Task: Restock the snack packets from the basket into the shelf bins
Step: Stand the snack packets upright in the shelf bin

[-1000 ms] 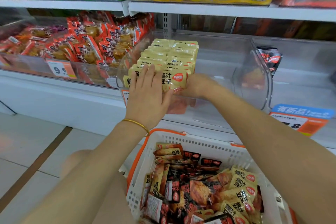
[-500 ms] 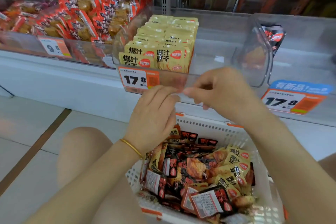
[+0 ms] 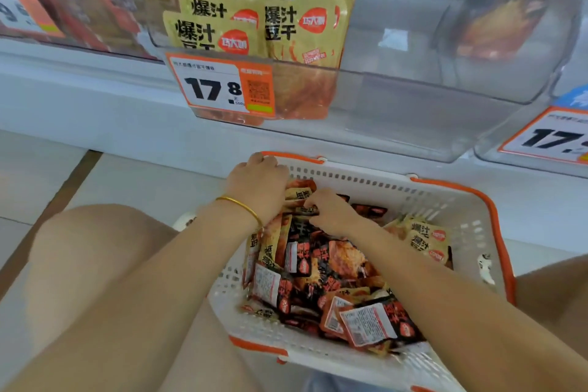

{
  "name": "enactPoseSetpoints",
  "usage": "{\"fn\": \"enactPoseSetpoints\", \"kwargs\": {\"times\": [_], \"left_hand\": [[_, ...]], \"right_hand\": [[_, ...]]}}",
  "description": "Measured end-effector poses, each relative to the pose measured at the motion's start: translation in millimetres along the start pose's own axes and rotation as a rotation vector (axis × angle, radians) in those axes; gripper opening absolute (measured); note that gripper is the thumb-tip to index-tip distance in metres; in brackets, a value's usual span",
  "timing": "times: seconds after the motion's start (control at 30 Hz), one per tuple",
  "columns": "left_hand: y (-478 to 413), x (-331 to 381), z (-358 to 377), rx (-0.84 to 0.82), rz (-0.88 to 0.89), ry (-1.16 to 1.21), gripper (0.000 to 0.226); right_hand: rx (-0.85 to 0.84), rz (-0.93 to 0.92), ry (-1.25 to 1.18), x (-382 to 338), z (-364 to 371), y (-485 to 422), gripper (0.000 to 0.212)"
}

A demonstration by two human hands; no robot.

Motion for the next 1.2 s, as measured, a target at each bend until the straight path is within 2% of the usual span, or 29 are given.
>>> {"fn": "enactPoseSetpoints", "kwargs": {"times": [0.1, 0.2, 0.33, 0.43, 0.53, 0.67, 0.73, 0.8, 0.9, 0.97, 1.1, 1.2], "left_hand": [[-4, -1, 3, -0.04, 0.001, -0.019, 0.027], [-7, -5, 13, -0.107, -0.008, -0.021, 0.025], [-9, -6, 17, -0.12, -0.005, 0.001, 0.026], [-9, -2, 21, -0.132, 0.013, 0.022, 0.026], [-9, 10, 30, -0.169, 0.071, 0.098, 0.035], [5, 36, 49, -0.305, 0.206, 0.175, 0.095], [14, 45, 53, -0.29, 0.252, 0.133, 0.111], [18, 50, 49, -0.213, 0.264, 0.124, 0.104], [23, 51, 21, -0.03, 0.279, 0.309, 0.056], [28, 45, 3, -0.017, 0.253, 0.478, 0.038], [44, 35, -25, -0.072, 0.241, 0.761, 0.04], [62, 38, -52, -0.004, 0.319, 0.881, 0.03]], "right_hand": [[-0.161, 0.015, 0.172, 6, 31, -25, 0.034], [-0.256, 0.048, 0.244, 14, 48, -33, 0.043], [-0.167, 0.022, 0.158, 15, 33, -28, 0.042], [-0.048, -0.021, 0.018, 4, -6, -1, 0.027], [-0.01, -0.043, -0.2, -10, -43, 38, 0.017], [-0.028, 0.125, -0.801, -3, -56, 81, 0.02], [-0.05, 0.195, -1.11, 1, -52, 94, 0.025], [-0.099, 0.199, -1.292, -2, -51, 105, 0.019], [-0.131, 0.163, -1.39, -6, -52, 118, 0.022], [-0.116, 0.148, -1.43, -6, -56, 124, 0.028], [-0.142, 0.223, -1.449, -6, -54, 135, 0.042], [-0.268, 0.218, -1.425, -26, -47, 143, 0.056]]}}
Point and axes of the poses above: each hand's wrist, its own y-axis away from the middle knuckle, its own z-axis out of the palm, x = y × z, the point moved 10 cm from there along -y, towards the middle knuckle, and after that the axes turned 5 degrees about -z, right-handed, at the moved point
